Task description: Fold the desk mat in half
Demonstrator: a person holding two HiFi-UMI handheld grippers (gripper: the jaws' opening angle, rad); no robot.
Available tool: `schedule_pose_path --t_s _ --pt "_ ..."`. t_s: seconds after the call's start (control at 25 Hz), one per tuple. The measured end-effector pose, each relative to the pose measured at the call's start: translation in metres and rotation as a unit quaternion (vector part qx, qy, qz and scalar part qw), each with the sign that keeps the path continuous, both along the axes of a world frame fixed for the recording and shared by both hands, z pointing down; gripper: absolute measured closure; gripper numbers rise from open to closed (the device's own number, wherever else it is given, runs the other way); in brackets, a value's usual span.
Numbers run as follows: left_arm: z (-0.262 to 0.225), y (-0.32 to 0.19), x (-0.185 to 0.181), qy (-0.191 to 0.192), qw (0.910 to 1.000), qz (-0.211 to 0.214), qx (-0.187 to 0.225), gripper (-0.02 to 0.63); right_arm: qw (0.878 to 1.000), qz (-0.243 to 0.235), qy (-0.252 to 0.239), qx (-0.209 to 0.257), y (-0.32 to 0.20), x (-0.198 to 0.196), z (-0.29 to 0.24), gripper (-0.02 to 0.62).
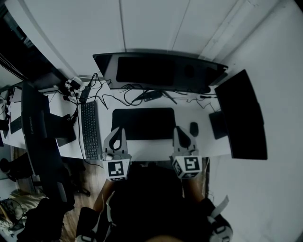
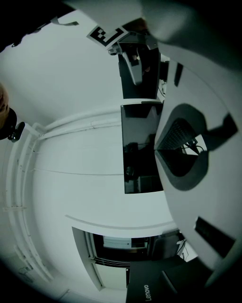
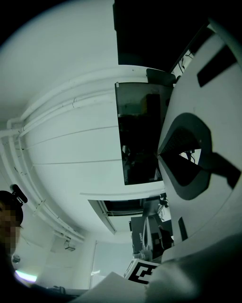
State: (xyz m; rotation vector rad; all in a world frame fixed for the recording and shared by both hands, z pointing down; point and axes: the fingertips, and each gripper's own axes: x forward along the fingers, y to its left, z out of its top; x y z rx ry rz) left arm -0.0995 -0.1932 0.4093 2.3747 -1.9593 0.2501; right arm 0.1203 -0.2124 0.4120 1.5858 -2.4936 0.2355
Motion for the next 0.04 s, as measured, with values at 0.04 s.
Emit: schedule_pose_path --t_s 0.04 --pt "-0.0002 -0.0008 0.0 0.0 1.0 0.0 0.0 0.6 1.0 0.0 -0.002 0.0 -0.0008 -0.0003 0.0 0.589"
